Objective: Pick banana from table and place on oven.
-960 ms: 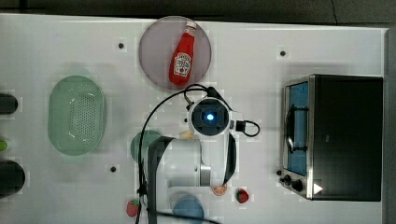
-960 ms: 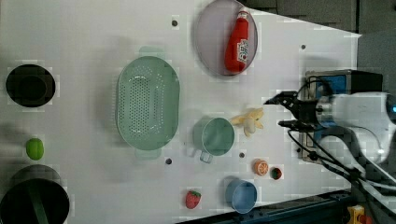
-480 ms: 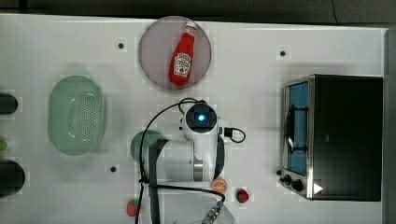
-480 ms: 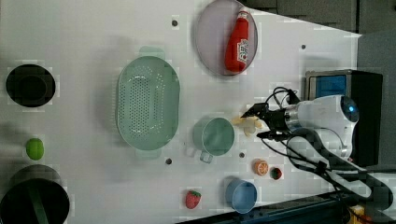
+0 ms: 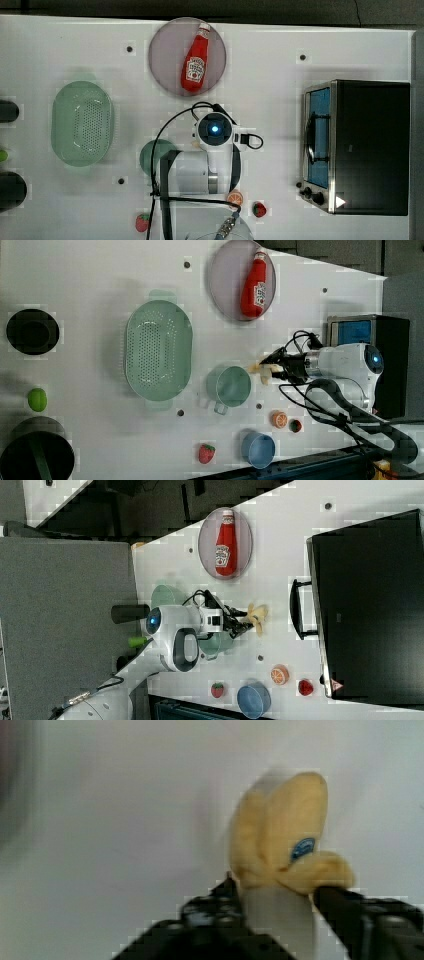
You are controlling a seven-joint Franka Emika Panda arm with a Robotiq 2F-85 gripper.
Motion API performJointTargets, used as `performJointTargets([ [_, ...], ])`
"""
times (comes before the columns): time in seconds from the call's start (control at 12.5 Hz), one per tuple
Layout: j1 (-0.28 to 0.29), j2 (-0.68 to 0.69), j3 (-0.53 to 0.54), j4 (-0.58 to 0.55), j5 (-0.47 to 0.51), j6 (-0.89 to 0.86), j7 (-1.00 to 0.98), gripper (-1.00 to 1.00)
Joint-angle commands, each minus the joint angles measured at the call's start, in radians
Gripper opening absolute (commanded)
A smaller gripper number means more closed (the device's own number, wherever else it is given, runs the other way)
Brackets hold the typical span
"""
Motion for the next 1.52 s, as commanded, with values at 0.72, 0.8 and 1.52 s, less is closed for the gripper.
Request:
performJointTargets([
  [0.72, 0.002, -0.29, -0.003, 0.039, 0.016, -0.164, 0.019, -0.59],
  [0.8, 0.002, -0.344, -0.003, 0.067, 0.016, -0.26, 0.019, -0.59],
  [1.52, -0.017, -0.499, -0.149, 0.489, 0.01, -0.949, -0.027, -0.59],
])
